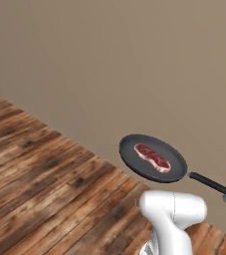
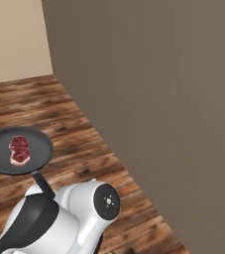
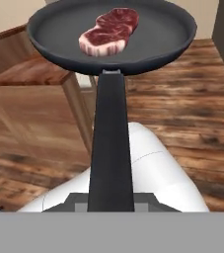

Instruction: Pick up the pan with the steak in it and place it on the dining table. Then place the steak on the plate.

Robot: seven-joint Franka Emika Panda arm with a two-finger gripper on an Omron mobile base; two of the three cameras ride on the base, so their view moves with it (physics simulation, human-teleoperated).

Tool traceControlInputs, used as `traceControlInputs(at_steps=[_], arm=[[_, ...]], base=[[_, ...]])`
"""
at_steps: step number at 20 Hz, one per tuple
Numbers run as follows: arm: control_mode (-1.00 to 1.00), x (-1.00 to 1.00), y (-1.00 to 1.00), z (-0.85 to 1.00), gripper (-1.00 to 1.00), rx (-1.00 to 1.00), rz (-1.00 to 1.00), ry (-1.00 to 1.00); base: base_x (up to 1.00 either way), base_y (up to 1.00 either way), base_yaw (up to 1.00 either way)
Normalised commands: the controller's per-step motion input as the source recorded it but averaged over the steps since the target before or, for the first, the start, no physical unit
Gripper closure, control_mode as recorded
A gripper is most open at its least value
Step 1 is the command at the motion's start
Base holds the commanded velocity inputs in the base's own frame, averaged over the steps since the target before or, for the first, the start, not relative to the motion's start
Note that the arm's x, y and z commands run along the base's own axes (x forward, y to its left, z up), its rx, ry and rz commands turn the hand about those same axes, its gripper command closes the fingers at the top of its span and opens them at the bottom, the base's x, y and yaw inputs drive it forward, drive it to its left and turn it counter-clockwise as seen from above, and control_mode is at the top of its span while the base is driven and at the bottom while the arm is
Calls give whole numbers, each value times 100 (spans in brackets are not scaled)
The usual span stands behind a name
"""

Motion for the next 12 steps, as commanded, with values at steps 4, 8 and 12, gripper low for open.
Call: traceControlInputs(at_steps=[4,8,12], arm=[[100,0,0,0,100,0,0,0],[100,0,0,0,100,0,0,0],[100,0,0,0,100,0,0,0]], base=[[-5,0,48],[-4,0,47],[0,0,42]])
